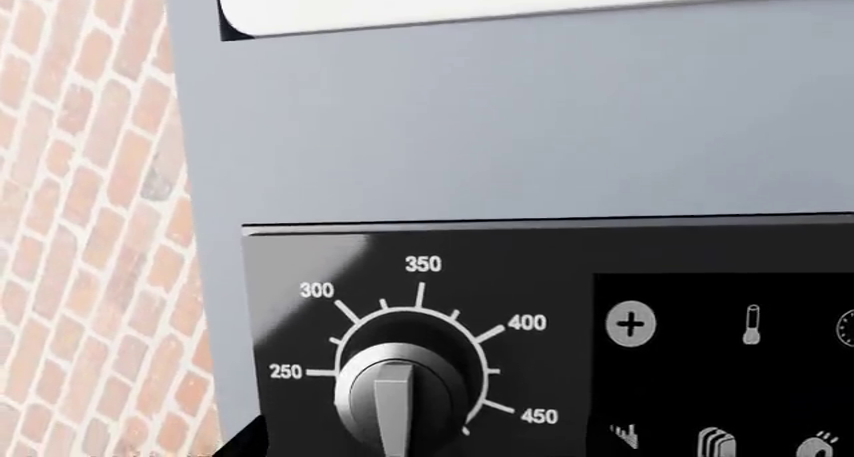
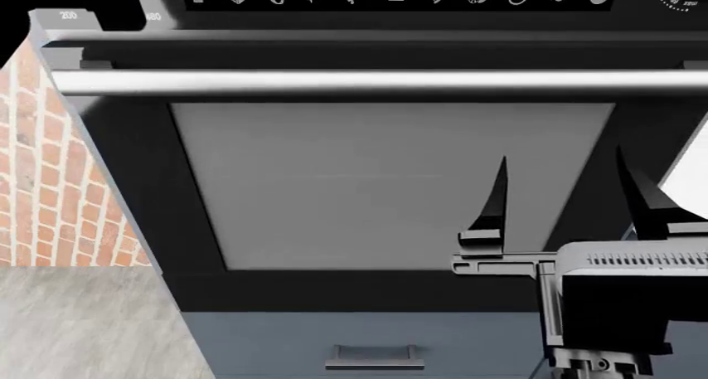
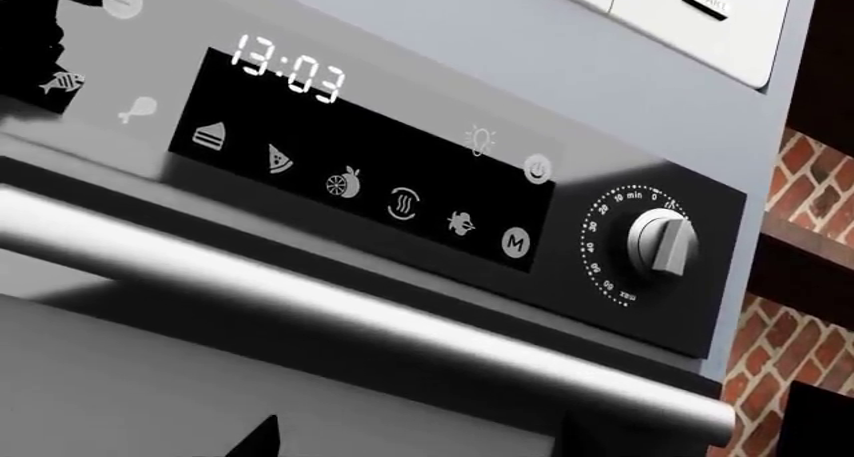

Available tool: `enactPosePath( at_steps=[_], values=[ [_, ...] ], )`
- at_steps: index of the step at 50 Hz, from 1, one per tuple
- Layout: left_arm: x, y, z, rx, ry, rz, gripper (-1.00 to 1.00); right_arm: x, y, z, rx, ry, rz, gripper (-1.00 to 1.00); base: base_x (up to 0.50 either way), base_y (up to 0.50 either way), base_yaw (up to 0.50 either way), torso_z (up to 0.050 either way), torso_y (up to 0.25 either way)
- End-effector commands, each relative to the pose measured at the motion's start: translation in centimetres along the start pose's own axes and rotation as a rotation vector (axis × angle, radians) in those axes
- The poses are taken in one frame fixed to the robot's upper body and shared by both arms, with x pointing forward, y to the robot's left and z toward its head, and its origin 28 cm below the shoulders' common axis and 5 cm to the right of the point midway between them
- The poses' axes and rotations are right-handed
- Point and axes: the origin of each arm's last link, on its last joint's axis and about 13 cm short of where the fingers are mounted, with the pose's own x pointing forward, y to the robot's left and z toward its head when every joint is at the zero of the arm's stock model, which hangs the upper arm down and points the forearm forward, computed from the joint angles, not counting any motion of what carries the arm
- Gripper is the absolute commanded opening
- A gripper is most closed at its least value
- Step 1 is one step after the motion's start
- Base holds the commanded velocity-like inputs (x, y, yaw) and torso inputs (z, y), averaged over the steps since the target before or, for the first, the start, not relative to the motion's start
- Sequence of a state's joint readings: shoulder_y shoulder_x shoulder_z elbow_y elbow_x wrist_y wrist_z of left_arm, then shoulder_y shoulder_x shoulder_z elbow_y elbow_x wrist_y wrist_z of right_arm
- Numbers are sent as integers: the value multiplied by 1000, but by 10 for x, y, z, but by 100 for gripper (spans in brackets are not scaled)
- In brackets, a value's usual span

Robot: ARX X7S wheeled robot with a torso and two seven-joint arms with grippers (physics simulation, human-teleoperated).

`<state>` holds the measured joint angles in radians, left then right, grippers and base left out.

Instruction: Preheat the oven by turning the temperature knob.

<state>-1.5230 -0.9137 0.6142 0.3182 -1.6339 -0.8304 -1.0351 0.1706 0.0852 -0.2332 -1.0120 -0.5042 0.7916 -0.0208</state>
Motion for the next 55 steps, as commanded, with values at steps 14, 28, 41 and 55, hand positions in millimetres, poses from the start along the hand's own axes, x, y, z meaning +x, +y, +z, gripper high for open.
enactPosePath(
  at_steps=[14,28,41,55],
  values=[
    [10,3,-1,-2,5,22,100,0,1,-2,-1,6,6,100,0,0,0,0,0],
    [14,3,-13,4,34,30,100,0,1,-2,-1,6,6,100,0,0,0,0,0],
    [18,3,-18,12,42,25,100,0,2,-3,-3,7,6,100,0,0,0,0,0],
    [23,2,-17,19,41,27,100,0,2,-3,-3,7,8,100,0,0,0,0,0]
  ],
)
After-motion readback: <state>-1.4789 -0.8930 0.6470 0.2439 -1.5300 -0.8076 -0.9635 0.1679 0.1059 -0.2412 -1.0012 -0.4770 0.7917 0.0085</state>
